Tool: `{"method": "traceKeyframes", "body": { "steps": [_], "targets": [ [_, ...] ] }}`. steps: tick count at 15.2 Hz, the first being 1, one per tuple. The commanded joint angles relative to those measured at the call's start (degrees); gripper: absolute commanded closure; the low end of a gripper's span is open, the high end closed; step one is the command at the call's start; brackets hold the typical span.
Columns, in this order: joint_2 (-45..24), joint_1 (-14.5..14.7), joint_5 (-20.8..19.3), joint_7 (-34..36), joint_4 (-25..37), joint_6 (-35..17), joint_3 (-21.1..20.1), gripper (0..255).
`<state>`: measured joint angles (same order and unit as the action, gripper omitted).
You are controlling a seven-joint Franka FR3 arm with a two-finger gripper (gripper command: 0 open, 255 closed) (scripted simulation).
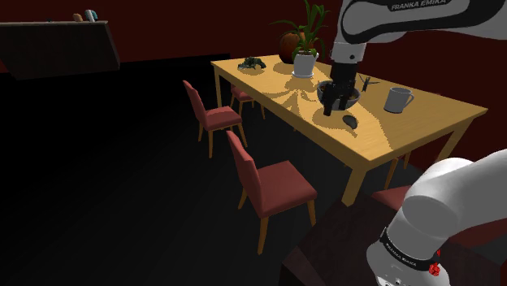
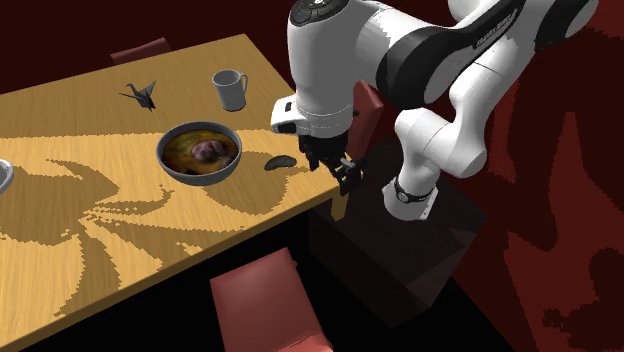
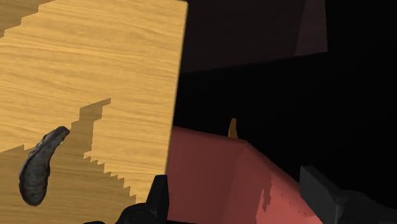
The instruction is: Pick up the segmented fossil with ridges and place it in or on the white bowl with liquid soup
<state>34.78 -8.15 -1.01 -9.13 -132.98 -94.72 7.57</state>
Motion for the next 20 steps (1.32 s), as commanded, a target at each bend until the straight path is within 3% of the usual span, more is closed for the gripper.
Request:
{"method": "traceKeyframes", "body": {
  "steps": [1, 14, 20],
  "targets": [
    [-2.53, -1.41, -0.82, 0.38, 1.13, -1.1, 1.46, 0],
    [-17.5, -10.08, -4.32, 1.3, 6.58, -8.86, 12.02, 0],
    [-18.56, -10.56, -4.46, 1.31, 3.36, -13.06, 12.77, 0]
  ]
}}
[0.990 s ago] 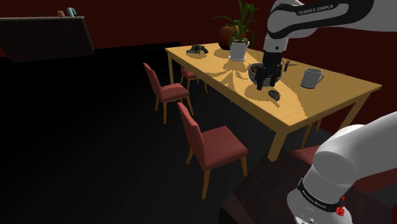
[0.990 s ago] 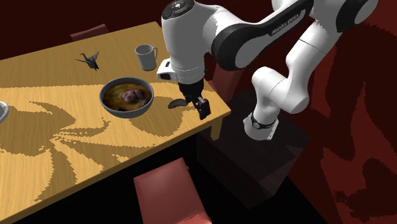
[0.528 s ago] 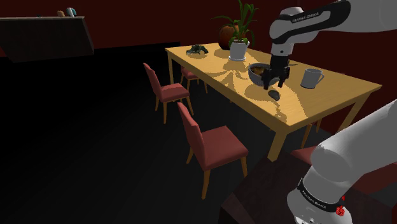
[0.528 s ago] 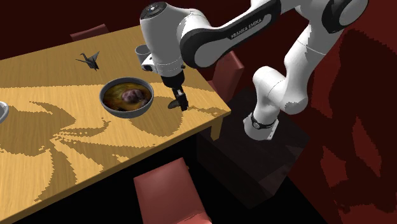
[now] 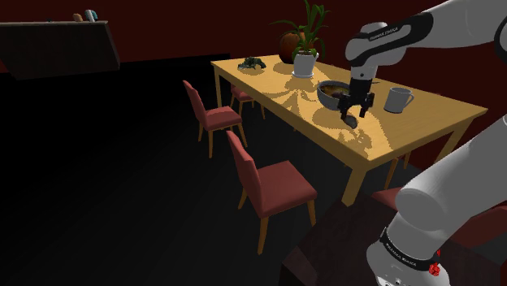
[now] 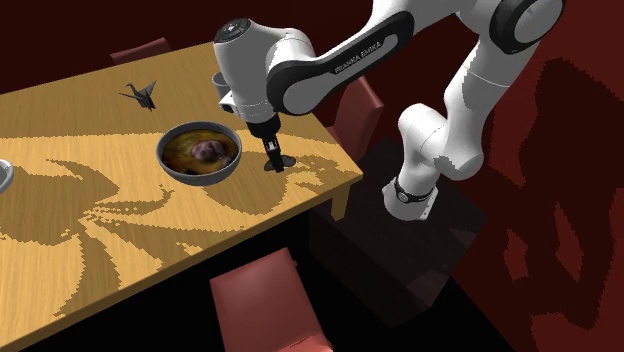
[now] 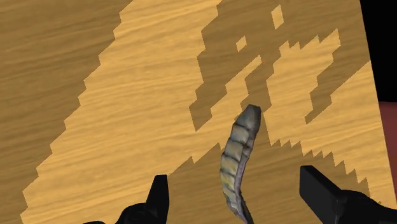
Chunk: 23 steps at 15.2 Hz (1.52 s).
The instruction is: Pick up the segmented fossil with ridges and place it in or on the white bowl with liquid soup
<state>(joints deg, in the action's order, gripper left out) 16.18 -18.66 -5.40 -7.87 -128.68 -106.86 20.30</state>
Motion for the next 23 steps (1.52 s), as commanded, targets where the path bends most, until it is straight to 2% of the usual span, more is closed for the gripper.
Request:
{"method": "traceKeyframes", "body": {
  "steps": [1, 10, 11, 20, 23],
  "targets": [
    [-0.07, -0.07, -0.08, 0.04, -1.62, -1.7, 0.11, 0],
    [-0.27, -0.09, -0.1, 0.02, -2.67, -2.94, 0.2, 0],
    [-0.27, -0.09, -0.1, 0.02, -2.67, -2.94, 0.2, 255],
    [-0.27, -0.09, -0.09, 0.02, -2.66, -2.94, 0.2, 255],
    [0.42, -0.07, -0.16, 0.15, -0.95, -0.55, -0.03, 255]
  ]
}}
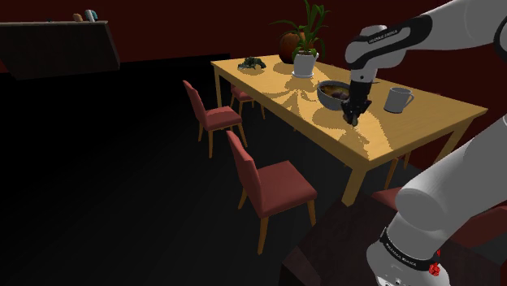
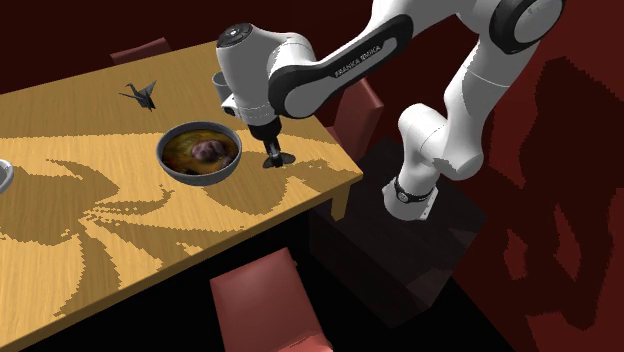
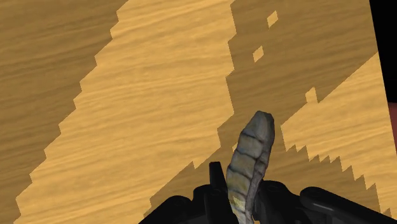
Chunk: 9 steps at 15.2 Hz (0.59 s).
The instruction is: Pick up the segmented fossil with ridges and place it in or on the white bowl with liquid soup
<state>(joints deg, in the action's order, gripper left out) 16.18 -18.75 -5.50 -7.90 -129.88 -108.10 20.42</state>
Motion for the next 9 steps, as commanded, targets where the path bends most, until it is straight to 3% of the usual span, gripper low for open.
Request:
{"method": "traceKeyframes", "body": {
  "steps": [1, 9],
  "targets": [
    [0.63, 0.03, -0.07, 0.21, 0.85, 1.48, -0.23, 255],
    [1.74, 0.15, -0.05, 0.39, 6.04, 7.75, -0.78, 255]
  ]
}}
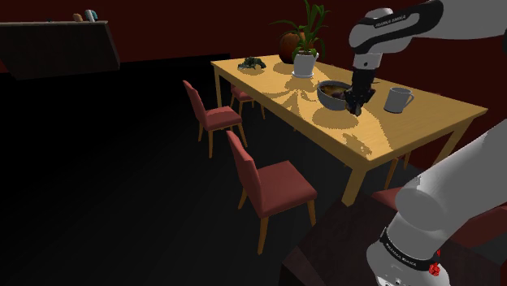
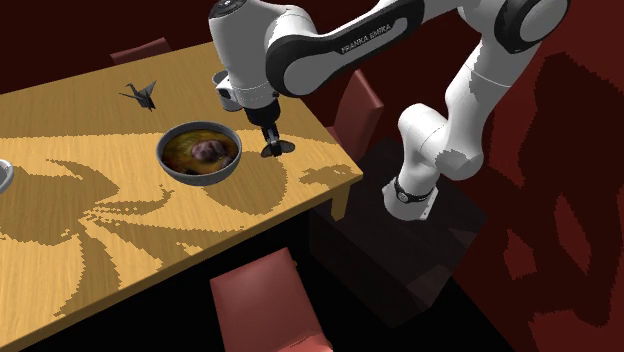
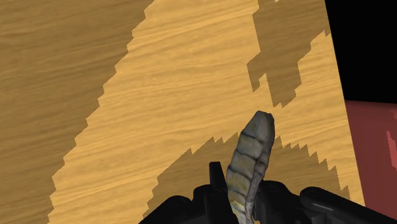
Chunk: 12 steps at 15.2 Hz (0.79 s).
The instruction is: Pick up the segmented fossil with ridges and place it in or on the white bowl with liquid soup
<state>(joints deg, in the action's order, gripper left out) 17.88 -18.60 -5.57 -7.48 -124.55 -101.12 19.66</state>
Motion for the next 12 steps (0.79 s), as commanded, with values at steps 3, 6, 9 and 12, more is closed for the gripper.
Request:
{"method": "traceKeyframes", "body": {
  "steps": [3, 6, 9, 12],
  "targets": [
    [0.23, 0.07, 0.07, -0.01, 2.85, 3.09, -0.2, 255],
    [0.3, 0.14, 0.15, -0.01, 5.09, 5.4, -0.36, 255],
    [0.25, 0.21, 0.25, -0.04, 7.43, 7.71, -0.5, 255],
    [0.09, 0.29, 0.36, -0.09, 9.89, 10.01, -0.62, 255]
  ]
}}
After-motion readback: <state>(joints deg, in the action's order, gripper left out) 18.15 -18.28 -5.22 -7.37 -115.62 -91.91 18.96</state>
